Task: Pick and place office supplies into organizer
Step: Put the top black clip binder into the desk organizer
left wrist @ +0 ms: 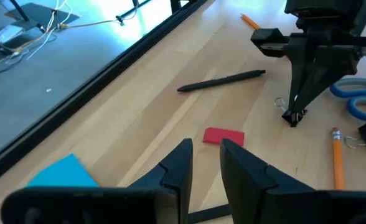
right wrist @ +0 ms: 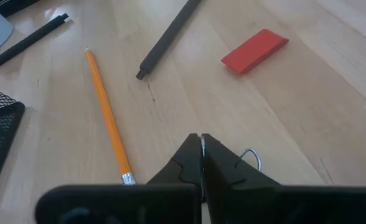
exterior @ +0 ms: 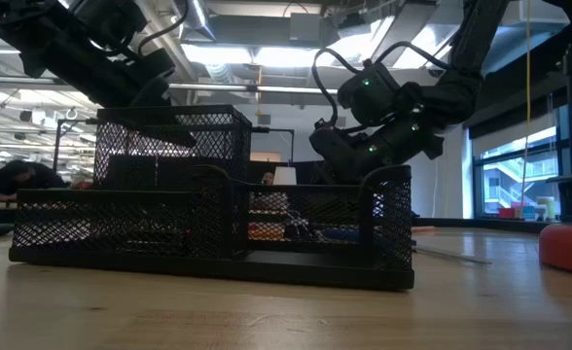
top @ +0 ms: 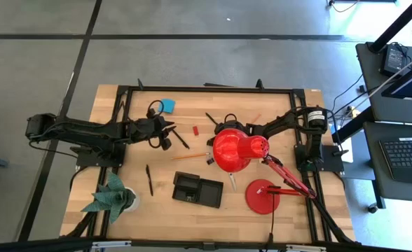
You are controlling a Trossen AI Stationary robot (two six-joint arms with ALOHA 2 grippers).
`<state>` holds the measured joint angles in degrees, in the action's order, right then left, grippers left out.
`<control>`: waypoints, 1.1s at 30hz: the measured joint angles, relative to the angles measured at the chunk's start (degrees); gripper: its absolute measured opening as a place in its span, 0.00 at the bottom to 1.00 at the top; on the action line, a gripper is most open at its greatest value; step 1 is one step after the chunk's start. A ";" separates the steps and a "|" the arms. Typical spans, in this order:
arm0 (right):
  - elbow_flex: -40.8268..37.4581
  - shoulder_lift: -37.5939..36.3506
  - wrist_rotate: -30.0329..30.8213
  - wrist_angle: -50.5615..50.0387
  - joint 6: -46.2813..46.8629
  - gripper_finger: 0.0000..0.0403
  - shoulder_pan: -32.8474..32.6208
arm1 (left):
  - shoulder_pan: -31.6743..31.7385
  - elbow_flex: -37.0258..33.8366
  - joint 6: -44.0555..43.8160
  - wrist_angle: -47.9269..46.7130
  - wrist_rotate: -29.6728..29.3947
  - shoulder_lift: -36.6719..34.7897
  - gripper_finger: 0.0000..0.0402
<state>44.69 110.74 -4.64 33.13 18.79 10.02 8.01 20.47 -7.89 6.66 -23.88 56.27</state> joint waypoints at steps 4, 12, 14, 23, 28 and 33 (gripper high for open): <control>0.42 0.03 -0.01 0.11 -1.46 0.01 -0.02 | 0.00 0.00 -1.89 0.02 -0.02 0.00 0.19; 7.01 0.04 0.02 0.40 -9.52 0.01 -0.55 | 0.02 0.00 -2.07 0.44 0.00 0.00 0.19; 9.26 0.04 0.01 0.43 -12.29 0.01 -1.03 | 0.01 0.00 -2.28 1.39 0.00 0.00 0.19; 17.85 0.04 -0.05 -1.29 -22.15 0.01 -3.65 | -0.19 0.00 0.73 2.31 8.43 0.00 0.21; 19.24 0.04 0.01 -3.44 -23.76 0.01 -3.93 | -1.44 0.00 3.08 2.40 16.72 0.00 0.27; 19.25 0.04 0.04 -2.65 -23.80 0.01 -3.93 | -2.03 0.00 2.63 2.60 17.64 0.00 0.34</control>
<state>63.94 110.78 -4.60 30.48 -5.02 6.09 5.98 20.47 -5.26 9.26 -6.24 56.27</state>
